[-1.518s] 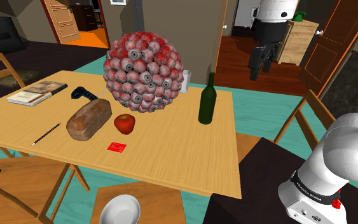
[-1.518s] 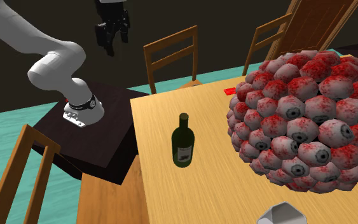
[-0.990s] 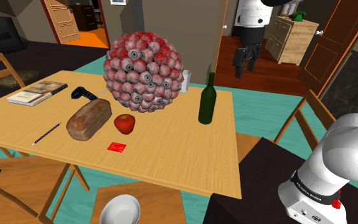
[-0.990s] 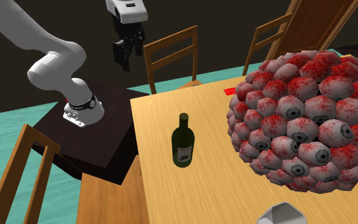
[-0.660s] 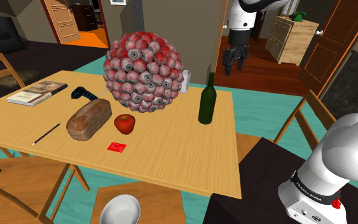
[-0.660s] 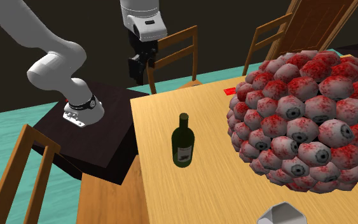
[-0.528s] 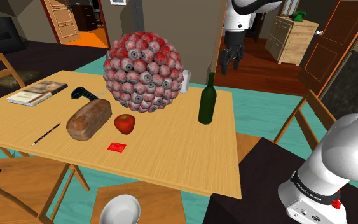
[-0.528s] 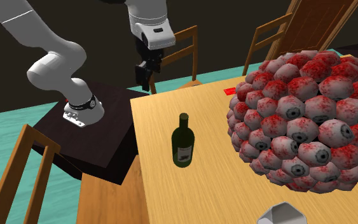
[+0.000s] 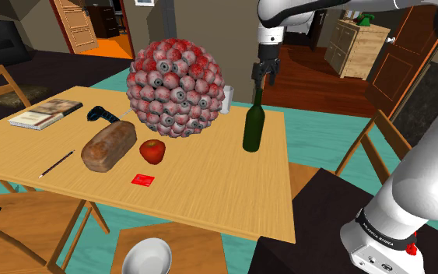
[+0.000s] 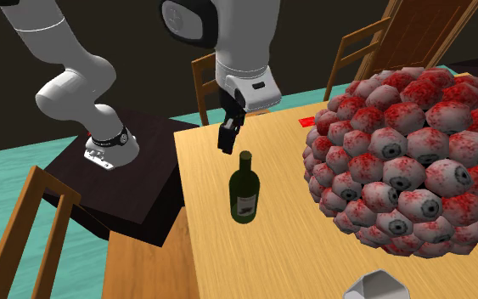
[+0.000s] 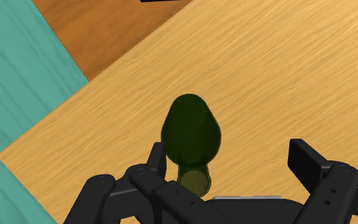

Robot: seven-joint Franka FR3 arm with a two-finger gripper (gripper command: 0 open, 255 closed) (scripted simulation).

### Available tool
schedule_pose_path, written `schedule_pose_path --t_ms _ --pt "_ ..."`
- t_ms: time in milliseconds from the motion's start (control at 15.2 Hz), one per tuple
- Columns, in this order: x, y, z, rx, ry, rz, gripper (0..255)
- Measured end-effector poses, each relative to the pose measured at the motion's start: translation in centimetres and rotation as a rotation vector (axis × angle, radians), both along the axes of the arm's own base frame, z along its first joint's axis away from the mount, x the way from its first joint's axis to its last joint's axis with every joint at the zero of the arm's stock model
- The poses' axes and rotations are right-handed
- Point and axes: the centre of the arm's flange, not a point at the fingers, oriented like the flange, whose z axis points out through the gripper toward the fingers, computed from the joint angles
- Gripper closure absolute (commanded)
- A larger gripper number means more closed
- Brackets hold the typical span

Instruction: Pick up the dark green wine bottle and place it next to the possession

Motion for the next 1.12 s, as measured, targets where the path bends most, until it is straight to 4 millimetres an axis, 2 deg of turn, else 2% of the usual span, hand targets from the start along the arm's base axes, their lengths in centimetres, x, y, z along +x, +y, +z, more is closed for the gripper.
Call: schedule_pose_path --t_ms 198,330,792,1122 --pt "3.5 -1.7 -1.1 0.008 0.004 0.0 0" --pt "4.8 -2.5 -2.0 0.011 0.007 0.0 0" --pt "4.9 -2.5 -5.5 0.012 0.007 0.001 0" --pt "4.9 -2.5 -5.9 0.012 0.007 0.001 0"
